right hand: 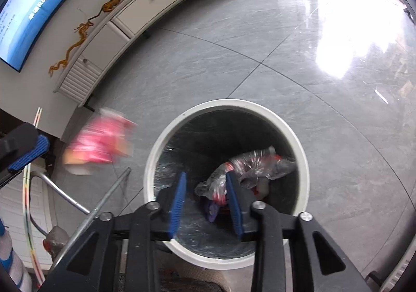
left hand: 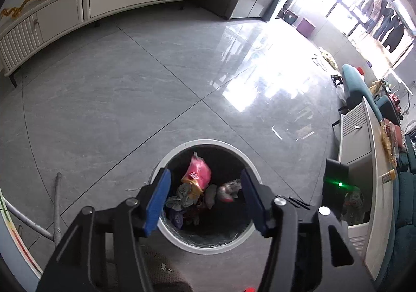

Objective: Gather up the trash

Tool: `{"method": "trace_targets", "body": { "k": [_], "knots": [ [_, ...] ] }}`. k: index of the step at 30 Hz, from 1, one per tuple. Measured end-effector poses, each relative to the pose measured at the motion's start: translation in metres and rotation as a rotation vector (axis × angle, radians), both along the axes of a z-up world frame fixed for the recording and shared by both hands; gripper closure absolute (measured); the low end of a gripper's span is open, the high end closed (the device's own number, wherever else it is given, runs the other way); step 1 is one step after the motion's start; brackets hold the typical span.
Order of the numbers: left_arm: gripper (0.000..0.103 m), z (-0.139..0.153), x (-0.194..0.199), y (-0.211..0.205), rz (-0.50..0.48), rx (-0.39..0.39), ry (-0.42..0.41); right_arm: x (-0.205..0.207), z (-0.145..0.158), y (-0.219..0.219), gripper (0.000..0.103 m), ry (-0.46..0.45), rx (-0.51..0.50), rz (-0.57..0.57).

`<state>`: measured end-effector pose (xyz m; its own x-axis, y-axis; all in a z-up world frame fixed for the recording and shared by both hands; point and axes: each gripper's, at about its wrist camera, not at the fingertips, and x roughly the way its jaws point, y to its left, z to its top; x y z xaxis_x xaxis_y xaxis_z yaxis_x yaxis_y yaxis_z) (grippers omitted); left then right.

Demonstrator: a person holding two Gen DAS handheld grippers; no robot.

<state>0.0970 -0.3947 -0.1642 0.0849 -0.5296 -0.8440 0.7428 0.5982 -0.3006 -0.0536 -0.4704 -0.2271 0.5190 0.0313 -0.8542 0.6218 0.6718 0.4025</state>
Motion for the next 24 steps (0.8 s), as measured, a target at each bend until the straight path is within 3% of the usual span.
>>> {"method": "trace_targets", "body": {
  "k": [4, 10, 18, 22, 24],
  "knots": [
    [0.048, 0.007, -0.003, 0.001, -0.003, -0.012, -0.005, -0.005, 0.002, 0.0, 0.063, 0.017, -0.022, -0.026],
    [0.047, 0.035, -0.002, 0.038, 0.065, -0.033, -0.107, -0.002, 0.026, 0.01, 0.05, -0.038, -0.048, -0.023],
    [0.037, 0.085, 0.0, 0.136, 0.306, -0.022, -0.379, 0.028, 0.087, 0.068, 0.018, -0.199, -0.107, 0.113],
    [0.032, 0.103, 0.002, 0.193, 0.441, -0.002, -0.477, 0.044, 0.121, 0.108, 0.002, -0.283, -0.14, 0.204],
    [0.031, 0.111, 0.002, 0.221, 0.5, 0.005, -0.507, 0.049, 0.134, 0.127, 0.0, -0.318, -0.154, 0.242]
  ]
}}
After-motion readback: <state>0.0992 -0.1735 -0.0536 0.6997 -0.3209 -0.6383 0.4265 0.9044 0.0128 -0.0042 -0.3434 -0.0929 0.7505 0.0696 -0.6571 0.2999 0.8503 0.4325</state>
